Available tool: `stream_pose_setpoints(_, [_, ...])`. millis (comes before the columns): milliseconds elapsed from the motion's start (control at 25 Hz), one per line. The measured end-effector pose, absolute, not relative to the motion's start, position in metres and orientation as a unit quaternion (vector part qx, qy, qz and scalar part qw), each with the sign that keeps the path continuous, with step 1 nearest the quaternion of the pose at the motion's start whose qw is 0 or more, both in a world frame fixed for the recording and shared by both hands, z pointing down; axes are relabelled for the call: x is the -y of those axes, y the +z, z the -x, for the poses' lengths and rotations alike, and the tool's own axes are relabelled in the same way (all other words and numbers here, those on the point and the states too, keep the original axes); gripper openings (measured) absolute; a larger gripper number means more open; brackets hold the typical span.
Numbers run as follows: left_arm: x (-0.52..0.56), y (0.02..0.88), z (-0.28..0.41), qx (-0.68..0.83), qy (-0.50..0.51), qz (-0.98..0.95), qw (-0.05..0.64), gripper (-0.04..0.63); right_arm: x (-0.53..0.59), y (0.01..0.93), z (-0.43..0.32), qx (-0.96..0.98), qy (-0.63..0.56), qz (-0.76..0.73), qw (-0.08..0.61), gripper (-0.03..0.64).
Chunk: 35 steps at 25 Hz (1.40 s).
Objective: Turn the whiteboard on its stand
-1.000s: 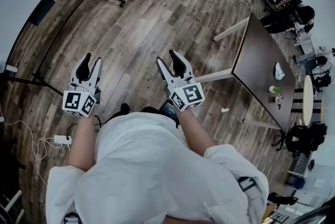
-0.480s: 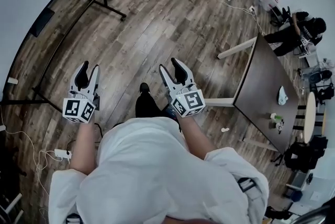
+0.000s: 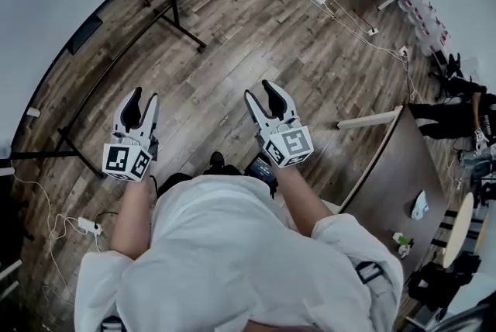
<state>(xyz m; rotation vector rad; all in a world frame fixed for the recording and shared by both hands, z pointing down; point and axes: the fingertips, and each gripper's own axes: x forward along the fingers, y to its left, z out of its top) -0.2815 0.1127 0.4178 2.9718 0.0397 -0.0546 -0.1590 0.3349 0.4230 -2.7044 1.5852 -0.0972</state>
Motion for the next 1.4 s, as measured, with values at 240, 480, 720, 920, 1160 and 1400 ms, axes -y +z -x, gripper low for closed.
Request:
stream_pose_setpoints(240, [-0.094,0.426,0.235,0.019,-0.008,-0.997,0.078,0.183,-0.304,0.437,0.1,-0.54,-0.04,0.841,0.011,0.206])
stream_pose_setpoints(480, [-0.051,0.437,0.21,0.054,-0.009,-0.996,0.077,0.183,-0.258,0.451,0.062,-0.566,-0.053,0.823,0.002,0.215])
stream_pose_setpoints(720, [0.018,0.466,0.167,0.08,-0.009,-0.993,0.091,0.183,-0.208,0.467,0.005,-0.566,-0.062,0.822,-0.014,0.241])
stream_pose_setpoints(920, [0.086,0.478,0.108,0.092,-0.015,-0.989,0.115,0.183,-0.136,0.464,-0.055,-0.576,-0.067,0.814,-0.028,0.249])
stream_pose_setpoints(1160, [0.18,0.471,0.056,0.108,-0.024,-0.988,0.106,0.183,-0.024,0.447,-0.121,-0.585,-0.051,0.809,-0.038,0.253])
stream_pose_setpoints(1400, [0.249,0.47,0.023,0.138,-0.035,-0.984,0.112,0.183,0.058,0.443,-0.176,-0.604,-0.044,0.794,-0.058,0.258])
